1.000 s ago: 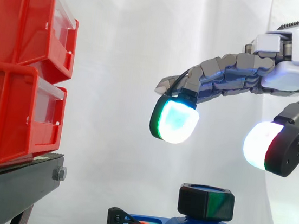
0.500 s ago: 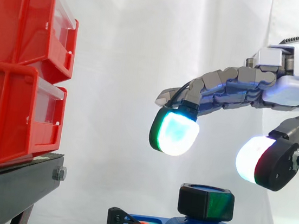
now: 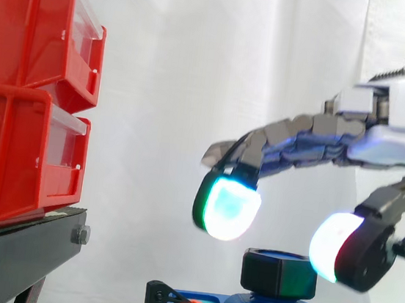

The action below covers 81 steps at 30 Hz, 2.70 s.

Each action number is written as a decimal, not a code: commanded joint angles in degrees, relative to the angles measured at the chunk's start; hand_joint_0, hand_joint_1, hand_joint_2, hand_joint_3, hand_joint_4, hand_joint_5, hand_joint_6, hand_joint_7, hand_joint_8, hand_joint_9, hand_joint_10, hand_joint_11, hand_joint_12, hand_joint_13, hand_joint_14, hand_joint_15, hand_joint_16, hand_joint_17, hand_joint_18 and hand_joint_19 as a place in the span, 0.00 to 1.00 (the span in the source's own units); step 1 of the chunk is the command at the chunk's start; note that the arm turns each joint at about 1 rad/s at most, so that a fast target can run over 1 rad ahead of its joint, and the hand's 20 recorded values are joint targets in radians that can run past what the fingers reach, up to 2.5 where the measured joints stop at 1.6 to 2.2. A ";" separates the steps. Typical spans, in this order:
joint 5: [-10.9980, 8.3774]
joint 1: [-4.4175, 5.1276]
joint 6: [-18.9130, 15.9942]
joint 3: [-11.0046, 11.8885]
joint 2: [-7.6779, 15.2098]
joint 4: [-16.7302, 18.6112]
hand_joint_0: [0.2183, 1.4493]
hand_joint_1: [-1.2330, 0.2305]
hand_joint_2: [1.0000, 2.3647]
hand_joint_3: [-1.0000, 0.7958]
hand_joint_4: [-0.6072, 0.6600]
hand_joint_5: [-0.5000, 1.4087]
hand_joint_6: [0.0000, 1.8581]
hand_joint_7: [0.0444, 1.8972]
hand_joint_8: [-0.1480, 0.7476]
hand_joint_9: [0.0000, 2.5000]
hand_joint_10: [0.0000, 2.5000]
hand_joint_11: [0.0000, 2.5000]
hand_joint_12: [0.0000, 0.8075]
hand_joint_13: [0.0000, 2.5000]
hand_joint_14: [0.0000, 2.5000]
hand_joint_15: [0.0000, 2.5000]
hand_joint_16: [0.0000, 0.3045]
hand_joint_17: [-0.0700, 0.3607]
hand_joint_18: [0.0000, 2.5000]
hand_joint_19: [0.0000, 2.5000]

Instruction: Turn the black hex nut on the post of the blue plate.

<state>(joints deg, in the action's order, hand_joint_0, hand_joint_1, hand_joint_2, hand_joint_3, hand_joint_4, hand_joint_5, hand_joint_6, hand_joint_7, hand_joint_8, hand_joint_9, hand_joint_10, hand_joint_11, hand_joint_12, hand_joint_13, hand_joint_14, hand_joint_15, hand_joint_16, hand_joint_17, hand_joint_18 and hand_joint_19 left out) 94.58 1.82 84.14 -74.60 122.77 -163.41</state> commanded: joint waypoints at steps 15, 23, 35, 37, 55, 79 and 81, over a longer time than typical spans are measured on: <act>0.25 -0.06 -0.91 0.86 0.98 0.11 0.30 0.34 0.00 0.28 0.59 0.13 0.27 0.43 0.31 0.06 0.00 0.04 0.35 0.04 0.00 0.00 0.13 0.36 0.06 0.09; 0.34 -0.32 -0.91 0.86 0.98 0.37 0.33 0.33 0.01 0.31 0.60 0.13 0.27 0.44 0.30 0.06 0.00 0.04 0.34 0.04 0.00 0.00 0.12 0.36 0.06 0.08; 0.51 -0.50 -0.91 0.86 0.98 0.37 0.34 0.33 0.00 0.31 0.60 0.13 0.27 0.44 0.30 0.06 0.00 0.04 0.34 0.04 0.00 0.00 0.12 0.36 0.06 0.08; 0.51 -0.41 -0.91 0.86 1.06 0.37 0.32 0.32 0.00 0.28 0.60 0.13 0.27 0.44 0.30 0.06 0.00 0.04 0.34 0.04 0.00 0.01 0.12 0.36 0.06 0.09; 0.60 -0.68 -0.82 0.77 1.06 0.20 0.27 0.28 0.00 0.28 0.61 0.13 0.27 0.45 0.31 0.06 0.00 0.04 0.35 0.05 0.00 0.00 0.13 0.37 0.07 0.08; 1.39 -1.12 -0.82 0.77 0.98 -1.04 0.33 0.32 0.00 0.28 0.64 0.15 0.27 0.47 0.30 0.07 0.00 0.04 0.34 0.05 0.00 0.01 0.12 0.36 0.08 0.08; 1.74 -1.20 -0.82 0.86 0.98 -1.12 0.32 0.32 0.00 0.28 0.64 0.15 0.27 0.47 0.30 0.07 0.00 0.04 0.34 0.05 0.00 0.00 0.12 0.36 0.08 0.08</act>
<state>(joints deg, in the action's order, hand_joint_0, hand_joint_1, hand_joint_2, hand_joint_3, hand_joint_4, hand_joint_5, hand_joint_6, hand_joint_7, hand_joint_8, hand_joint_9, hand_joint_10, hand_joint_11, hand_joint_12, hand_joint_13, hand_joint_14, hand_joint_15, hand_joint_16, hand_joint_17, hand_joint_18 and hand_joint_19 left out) 95.83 0.75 83.32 -73.82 123.79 -164.33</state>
